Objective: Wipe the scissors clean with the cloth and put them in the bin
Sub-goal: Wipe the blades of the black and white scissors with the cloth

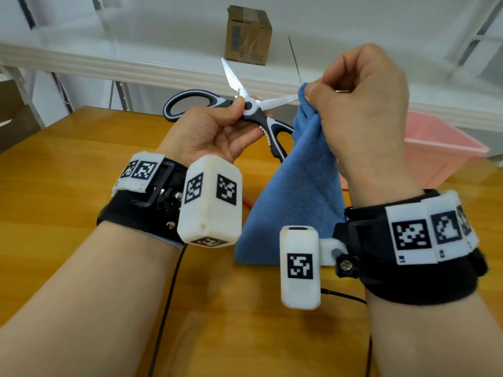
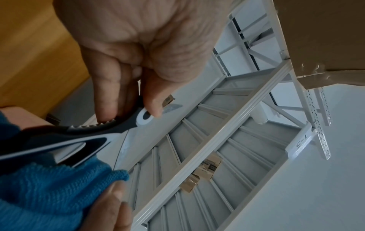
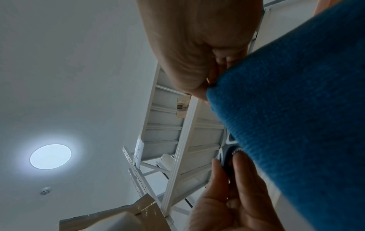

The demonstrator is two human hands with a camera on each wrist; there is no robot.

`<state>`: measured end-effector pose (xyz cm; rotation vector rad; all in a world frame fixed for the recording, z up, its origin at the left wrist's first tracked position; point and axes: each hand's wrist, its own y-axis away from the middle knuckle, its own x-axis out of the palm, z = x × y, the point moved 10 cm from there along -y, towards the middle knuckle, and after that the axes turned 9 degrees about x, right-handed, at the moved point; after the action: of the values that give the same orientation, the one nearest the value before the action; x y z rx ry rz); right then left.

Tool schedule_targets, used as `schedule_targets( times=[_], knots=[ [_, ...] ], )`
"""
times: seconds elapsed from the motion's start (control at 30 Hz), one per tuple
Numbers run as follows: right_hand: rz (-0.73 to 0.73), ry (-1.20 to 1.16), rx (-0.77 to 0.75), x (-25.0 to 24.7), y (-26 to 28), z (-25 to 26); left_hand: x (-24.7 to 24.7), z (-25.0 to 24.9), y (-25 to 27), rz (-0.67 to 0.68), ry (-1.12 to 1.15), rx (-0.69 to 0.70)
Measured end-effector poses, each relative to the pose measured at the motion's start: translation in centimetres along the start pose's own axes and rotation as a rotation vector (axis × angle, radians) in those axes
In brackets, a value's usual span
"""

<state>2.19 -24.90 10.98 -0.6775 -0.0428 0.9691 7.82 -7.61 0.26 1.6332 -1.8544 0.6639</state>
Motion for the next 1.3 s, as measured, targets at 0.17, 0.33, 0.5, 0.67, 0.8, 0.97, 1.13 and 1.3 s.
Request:
schedule_targets(
  times=[0.17, 0.33, 0.5, 0.67, 0.8, 0.97, 1.13, 1.3],
  knots=[
    [0.108, 0.026, 0.036, 1.6, 0.0, -0.7, -0.6, 0.4, -0.1, -0.013, 0.002, -0.024],
    [0.125, 0.065, 0.023, 1.5, -0.1, -0.5, -0.7, 0.6, -0.2, -0.015, 0.005, -0.027],
    [0.087, 0.072, -0.019, 1.1, 0.0, 0.3, -0.4, 0.3, -0.2, -0.005, -0.039, -0.016],
    [0.116, 0.176, -0.084, 2.4, 0.8, 1.0, 1.0, 0.1, 0.2, 0.054, -0.161, 0.037],
    [0.123, 0.269, -0.144, 3.7, 1.7, 1.2, 1.7, 0.0, 0.5, 0.080, -0.198, 0.083],
    [0.119, 0.378, -0.160, 4.1, 1.7, 0.2, 1.8, 0.4, 0.7, 0.057, -0.232, 0.104],
    [0.085, 0.387, -0.144, 3.6, 1.5, -0.1, 1.8, 0.1, 0.7, 0.054, -0.261, 0.119],
    [0.101, 0.360, -0.148, 4.1, 1.9, 0.2, 1.6, 0.0, 0.8, 0.039, -0.253, 0.124]
  ],
)
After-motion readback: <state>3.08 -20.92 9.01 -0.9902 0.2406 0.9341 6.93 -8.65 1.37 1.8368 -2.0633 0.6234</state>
